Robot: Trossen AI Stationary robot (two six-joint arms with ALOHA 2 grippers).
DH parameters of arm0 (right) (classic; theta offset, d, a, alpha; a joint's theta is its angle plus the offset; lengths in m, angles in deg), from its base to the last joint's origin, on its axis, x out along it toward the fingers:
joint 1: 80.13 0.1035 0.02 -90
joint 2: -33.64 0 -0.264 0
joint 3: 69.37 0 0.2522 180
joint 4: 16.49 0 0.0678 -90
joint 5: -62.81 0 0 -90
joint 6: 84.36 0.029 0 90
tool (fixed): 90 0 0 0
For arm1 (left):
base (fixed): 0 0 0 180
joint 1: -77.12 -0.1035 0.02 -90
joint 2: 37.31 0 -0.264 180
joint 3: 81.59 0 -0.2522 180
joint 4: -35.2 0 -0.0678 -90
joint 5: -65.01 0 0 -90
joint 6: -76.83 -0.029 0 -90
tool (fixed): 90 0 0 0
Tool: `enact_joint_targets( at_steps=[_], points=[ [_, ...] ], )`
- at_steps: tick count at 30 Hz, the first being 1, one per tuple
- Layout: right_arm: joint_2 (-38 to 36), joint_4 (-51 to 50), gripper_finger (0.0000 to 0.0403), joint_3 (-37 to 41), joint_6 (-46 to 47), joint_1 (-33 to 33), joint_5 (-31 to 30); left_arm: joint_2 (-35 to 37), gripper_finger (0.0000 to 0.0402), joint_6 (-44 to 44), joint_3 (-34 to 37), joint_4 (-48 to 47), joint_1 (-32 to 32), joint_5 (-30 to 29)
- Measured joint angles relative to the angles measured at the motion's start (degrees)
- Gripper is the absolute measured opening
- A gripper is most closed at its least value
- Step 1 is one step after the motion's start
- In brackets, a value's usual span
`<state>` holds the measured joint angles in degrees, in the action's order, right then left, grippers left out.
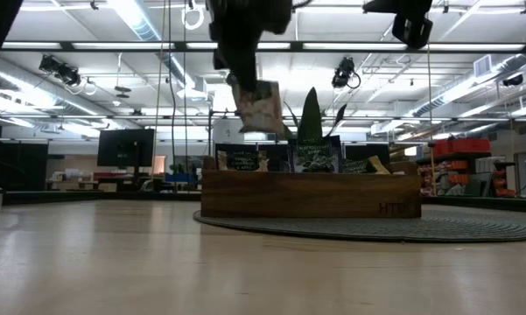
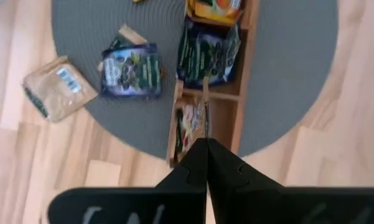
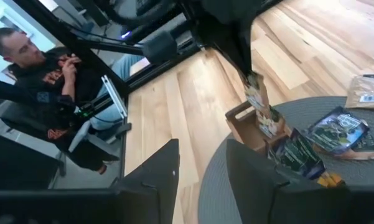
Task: Pick & Place Tea
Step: Put the brown tea bag into the left section of the wooden organizer
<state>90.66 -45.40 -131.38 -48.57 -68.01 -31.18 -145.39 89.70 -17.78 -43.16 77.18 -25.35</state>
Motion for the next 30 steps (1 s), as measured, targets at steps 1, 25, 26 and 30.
enact_joint_targets(
  at_steps=[1,25,26,30],
  points=[
    [0.0,-0.17,0.0139,0.0,0.0,0.0,0.02,-0.68,0.0001,0.02,0.0,0.43,0.14,0.0],
    [0.0,-1.62,0.0139,0.0,0.2,0.0,0.11,5.05,0.0002,2.92,10.47,8.0,4.63,-4.48],
    [0.0,-1.62,0.0139,0.0,0.21,0.0,0.11,5.83,0.0002,2.94,11.65,9.26,4.63,-4.43],
    [0.0,-1.55,0.0139,0.0,-0.01,0.0,0.09,6.82,0.0002,2.91,13.59,11.47,4.57,-3.87]
  ],
)
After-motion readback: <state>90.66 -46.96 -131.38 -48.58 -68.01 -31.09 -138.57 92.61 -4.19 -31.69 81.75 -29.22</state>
